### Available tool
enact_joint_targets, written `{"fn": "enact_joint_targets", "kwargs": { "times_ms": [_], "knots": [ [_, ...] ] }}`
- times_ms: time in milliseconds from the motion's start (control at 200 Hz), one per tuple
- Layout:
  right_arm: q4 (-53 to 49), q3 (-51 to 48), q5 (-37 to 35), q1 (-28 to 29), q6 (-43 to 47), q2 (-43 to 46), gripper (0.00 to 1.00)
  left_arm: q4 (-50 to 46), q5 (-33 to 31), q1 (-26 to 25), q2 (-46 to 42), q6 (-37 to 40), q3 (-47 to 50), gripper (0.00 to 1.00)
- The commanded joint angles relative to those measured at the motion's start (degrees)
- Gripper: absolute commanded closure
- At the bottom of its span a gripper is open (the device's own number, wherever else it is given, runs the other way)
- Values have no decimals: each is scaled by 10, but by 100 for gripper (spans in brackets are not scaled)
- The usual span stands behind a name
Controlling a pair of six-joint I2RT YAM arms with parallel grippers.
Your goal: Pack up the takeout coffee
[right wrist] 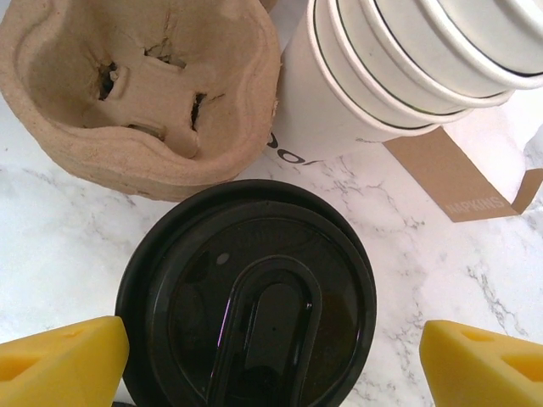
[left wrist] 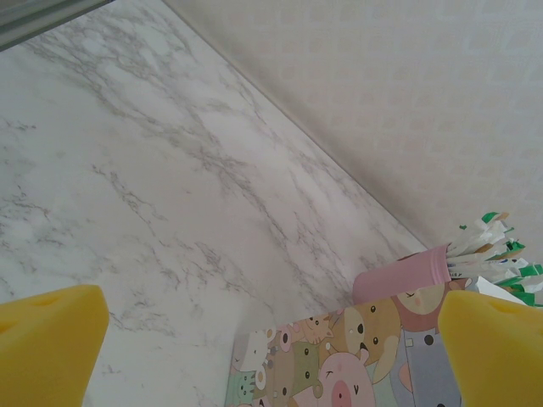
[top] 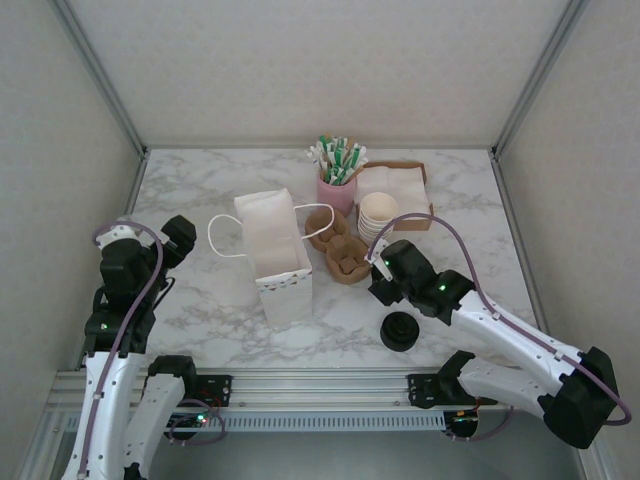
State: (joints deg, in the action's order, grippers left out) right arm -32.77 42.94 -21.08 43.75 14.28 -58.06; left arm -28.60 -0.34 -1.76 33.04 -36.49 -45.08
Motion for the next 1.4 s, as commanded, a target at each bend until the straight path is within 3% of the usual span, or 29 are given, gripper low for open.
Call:
{"fn": "enact_joint_targets", "kwargs": {
  "times_ms": [0, 285, 415, 711, 1146, 1392],
  "knots": [
    [-61, 23, 20, -6, -7, -4, 8, -1, -3, 5, -4, -5, 5, 0],
    [-68, 91, 97, -6, -30, 17, 8, -1, -8, 6, 3, -3, 4, 0],
    [-63, 120, 90, -6, -54, 24, 10, -2, -8, 6, 5, -3, 3, 0],
    [-69, 225, 103, -5, -239, -82, 26, -4, -8, 7, 5, -4, 3, 0],
    [137, 186, 163, 53, -339, -175, 31, -5, 9, 7, 6, -2, -3, 0],
    [191, 182, 179, 72, -384, -228, 32, -43, -50, 7, -2, 13, -32, 1]
  ]
}}
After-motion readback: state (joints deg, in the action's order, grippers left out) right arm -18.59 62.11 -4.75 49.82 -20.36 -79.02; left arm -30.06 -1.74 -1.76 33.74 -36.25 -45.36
